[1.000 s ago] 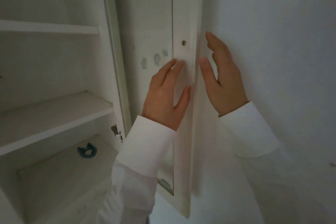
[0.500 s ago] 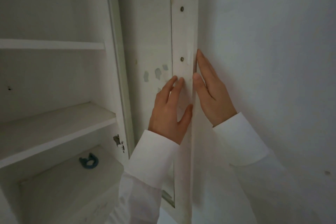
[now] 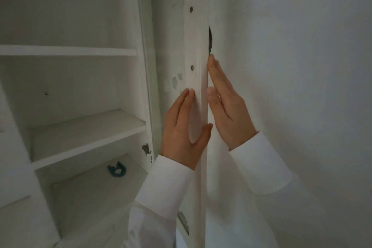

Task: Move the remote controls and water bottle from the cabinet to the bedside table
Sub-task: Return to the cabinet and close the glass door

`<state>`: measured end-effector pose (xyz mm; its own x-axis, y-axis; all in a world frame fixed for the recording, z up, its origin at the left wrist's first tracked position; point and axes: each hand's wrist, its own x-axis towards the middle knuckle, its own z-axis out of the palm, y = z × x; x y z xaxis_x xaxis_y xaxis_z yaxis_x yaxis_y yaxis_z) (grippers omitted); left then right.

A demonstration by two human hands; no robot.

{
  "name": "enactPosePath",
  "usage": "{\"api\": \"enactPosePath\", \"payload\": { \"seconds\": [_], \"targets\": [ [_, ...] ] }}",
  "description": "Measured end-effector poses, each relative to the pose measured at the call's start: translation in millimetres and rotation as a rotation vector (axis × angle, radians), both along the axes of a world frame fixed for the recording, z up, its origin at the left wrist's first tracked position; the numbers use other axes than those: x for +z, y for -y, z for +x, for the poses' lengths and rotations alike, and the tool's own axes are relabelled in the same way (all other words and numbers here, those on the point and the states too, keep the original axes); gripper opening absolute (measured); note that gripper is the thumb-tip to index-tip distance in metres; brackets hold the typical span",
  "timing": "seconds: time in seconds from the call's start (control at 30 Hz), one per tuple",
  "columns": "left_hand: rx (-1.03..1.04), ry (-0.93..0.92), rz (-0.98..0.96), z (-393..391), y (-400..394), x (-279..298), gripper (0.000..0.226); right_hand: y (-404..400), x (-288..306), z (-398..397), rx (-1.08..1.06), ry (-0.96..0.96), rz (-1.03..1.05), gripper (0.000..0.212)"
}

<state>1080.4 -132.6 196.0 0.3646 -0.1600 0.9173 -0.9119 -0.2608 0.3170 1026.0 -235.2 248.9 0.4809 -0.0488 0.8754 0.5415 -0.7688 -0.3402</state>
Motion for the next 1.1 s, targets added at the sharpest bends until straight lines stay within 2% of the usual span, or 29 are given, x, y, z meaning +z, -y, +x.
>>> {"api": "enactPosePath", "payload": {
  "seconds": [0.2, 0.43, 0.73, 0.87, 1.1],
  "targets": [
    [0.106, 0.030, -0.045, -5, -48, -4, 0.070, -45, -2, 9, 0.160, 0.037, -0.061, 0.050],
    [0.281, 0.064, 0.008, -6, -112, 0, 0.063, -98, -6, 32, 0.427, 0.020, -0.058, 0.053],
    [0.550, 0.140, -0.019, 4, -168, -4, 0.051, -151, -16, 63, 0.579, 0.036, -0.059, 0.055],
    [0.685, 0.102, -0.047, 14, -190, -9, 0.048, -170, -29, 82, 0.601, 0.040, -0.036, 0.060],
    [0.805, -0.028, 0.012, 46, -230, -17, 0.067, -196, -49, 130, 0.567, -0.051, -0.139, 0.063]
  ]
}}
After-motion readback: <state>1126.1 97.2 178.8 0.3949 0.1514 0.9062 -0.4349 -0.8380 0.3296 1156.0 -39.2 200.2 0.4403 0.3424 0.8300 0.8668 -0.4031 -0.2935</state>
